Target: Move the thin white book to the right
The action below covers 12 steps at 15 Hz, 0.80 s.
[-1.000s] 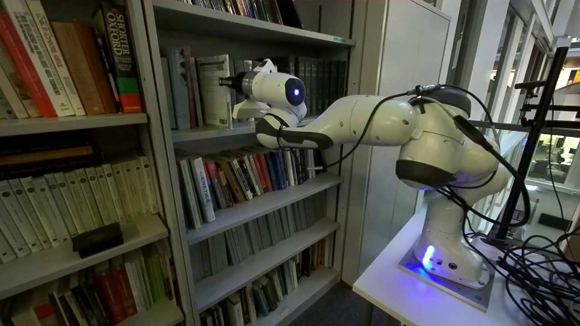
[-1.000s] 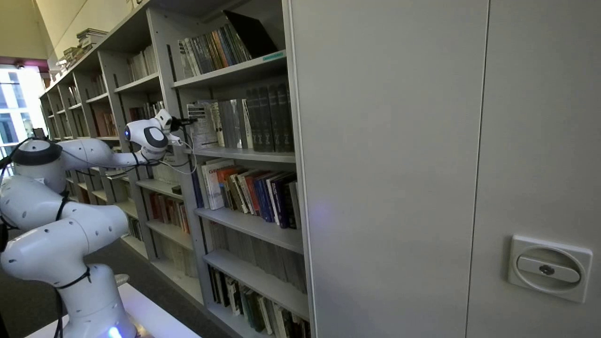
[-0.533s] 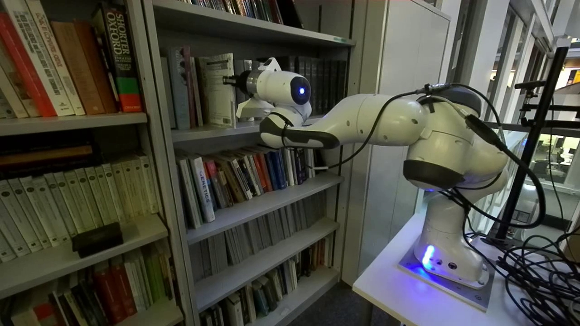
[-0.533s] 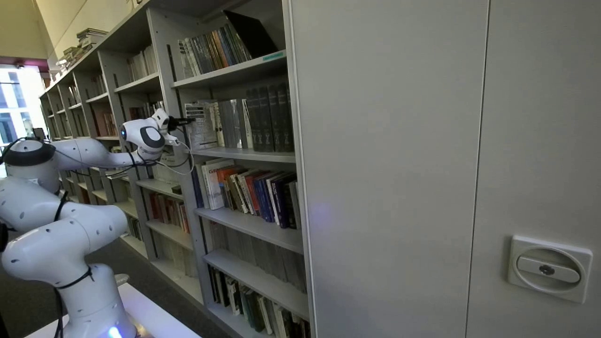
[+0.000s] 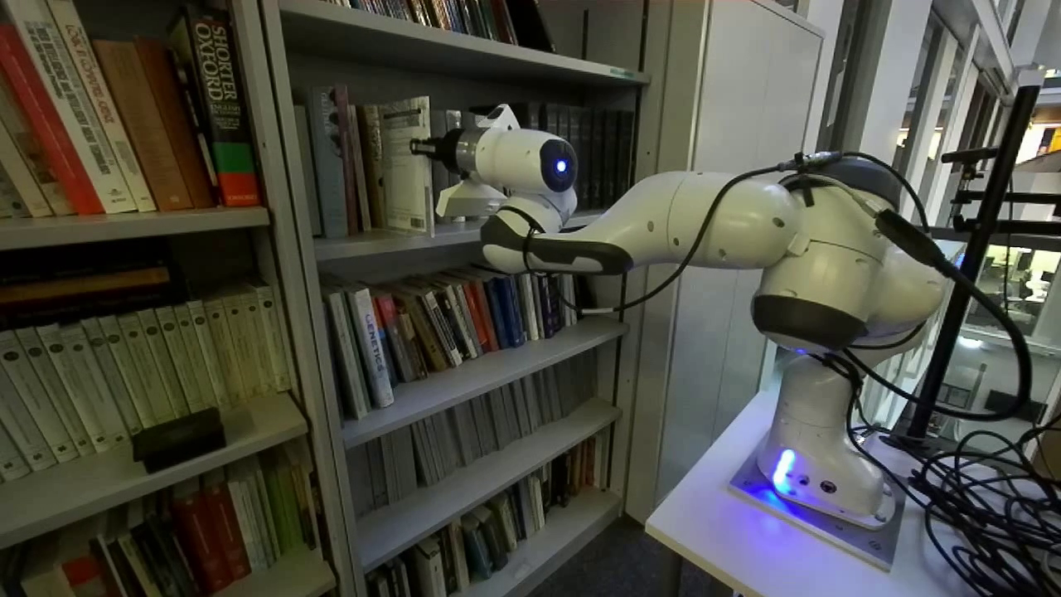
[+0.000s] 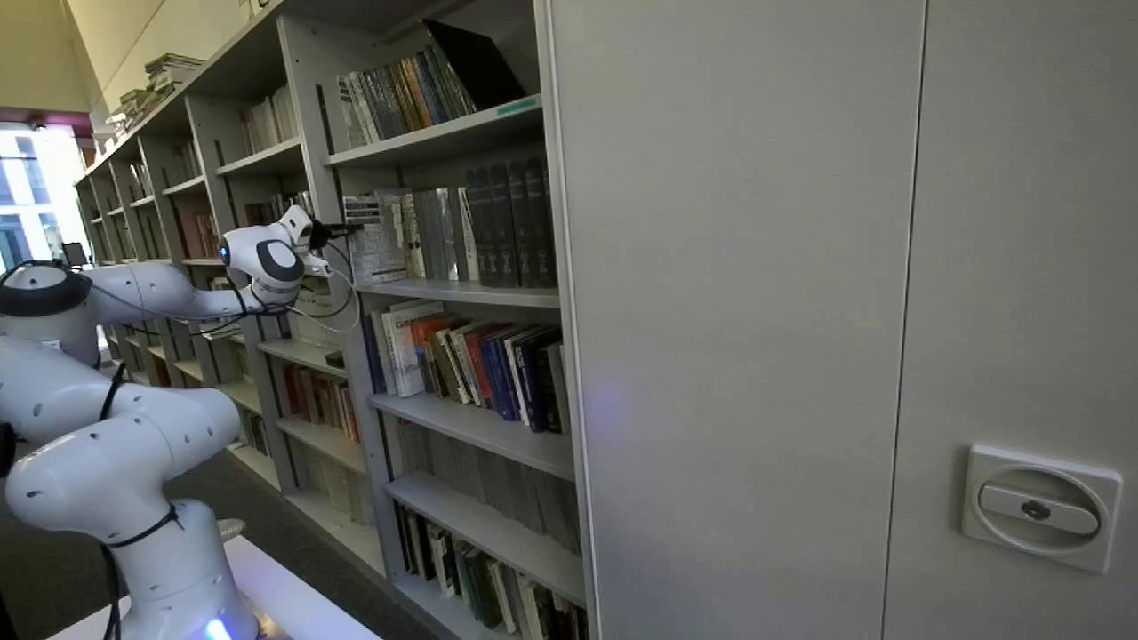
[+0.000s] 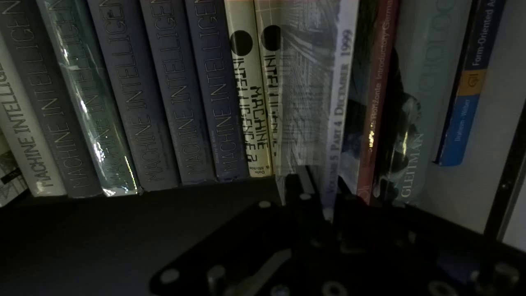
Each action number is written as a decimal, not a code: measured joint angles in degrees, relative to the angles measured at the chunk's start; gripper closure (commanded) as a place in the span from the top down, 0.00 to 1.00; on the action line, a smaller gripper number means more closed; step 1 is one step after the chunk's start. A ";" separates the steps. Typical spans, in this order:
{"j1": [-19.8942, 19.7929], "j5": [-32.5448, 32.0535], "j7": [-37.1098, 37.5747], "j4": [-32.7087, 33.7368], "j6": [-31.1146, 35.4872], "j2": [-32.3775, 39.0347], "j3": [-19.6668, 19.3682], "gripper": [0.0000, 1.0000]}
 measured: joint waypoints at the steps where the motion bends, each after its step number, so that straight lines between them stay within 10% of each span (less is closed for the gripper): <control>1: 0.42 0.00 0.00 -0.21 0.00 0.00 -0.11 0.02; 12: 6.43 0.00 0.00 -4.86 0.00 -0.01 -2.51 0.02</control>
